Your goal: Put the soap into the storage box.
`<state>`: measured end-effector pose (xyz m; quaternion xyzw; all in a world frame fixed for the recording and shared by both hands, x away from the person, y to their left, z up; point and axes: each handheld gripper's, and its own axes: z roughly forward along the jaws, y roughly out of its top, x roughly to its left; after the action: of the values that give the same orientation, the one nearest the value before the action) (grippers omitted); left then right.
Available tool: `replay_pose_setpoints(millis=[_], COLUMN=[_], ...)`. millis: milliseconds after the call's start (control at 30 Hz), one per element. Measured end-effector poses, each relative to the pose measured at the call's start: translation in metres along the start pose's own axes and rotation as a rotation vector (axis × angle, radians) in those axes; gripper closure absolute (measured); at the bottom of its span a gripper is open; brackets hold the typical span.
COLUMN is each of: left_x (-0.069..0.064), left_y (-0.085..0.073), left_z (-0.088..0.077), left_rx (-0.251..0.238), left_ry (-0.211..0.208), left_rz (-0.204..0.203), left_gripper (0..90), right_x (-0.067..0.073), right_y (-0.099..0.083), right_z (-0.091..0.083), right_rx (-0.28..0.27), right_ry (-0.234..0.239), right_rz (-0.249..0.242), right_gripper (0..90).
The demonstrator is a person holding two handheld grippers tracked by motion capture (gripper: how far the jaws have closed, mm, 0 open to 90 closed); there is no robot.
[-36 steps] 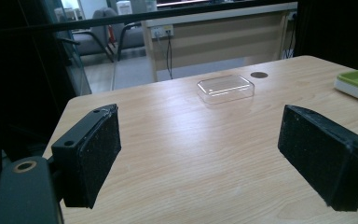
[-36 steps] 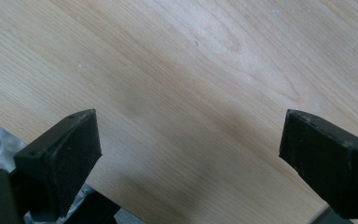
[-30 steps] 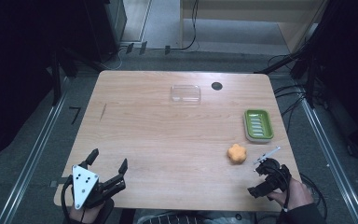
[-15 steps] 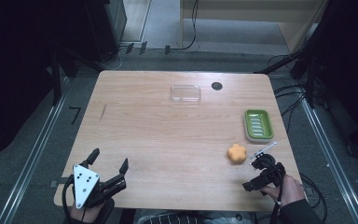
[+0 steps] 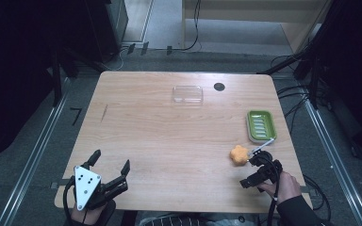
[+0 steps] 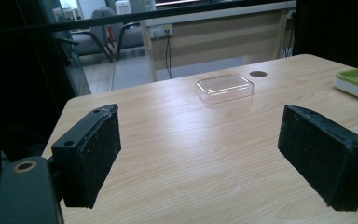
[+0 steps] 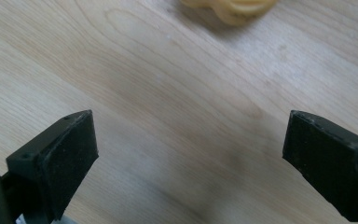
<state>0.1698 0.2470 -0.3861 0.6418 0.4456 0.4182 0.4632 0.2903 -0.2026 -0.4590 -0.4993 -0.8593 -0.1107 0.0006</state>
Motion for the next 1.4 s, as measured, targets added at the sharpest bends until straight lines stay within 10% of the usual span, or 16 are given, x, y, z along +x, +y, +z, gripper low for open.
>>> replay_pose_setpoints(millis=[1400], left_x=[0.000], left_y=[0.000], left_z=[0.000], left_rx=[0.001], left_ry=[-0.004], left_rz=[0.001], left_gripper=[13.6], right_x=[-0.011], right_y=[0.061], right_z=[0.018], right_rx=[-0.018], right_ry=[-0.002], right_rz=[0.063], right_gripper=[8.1])
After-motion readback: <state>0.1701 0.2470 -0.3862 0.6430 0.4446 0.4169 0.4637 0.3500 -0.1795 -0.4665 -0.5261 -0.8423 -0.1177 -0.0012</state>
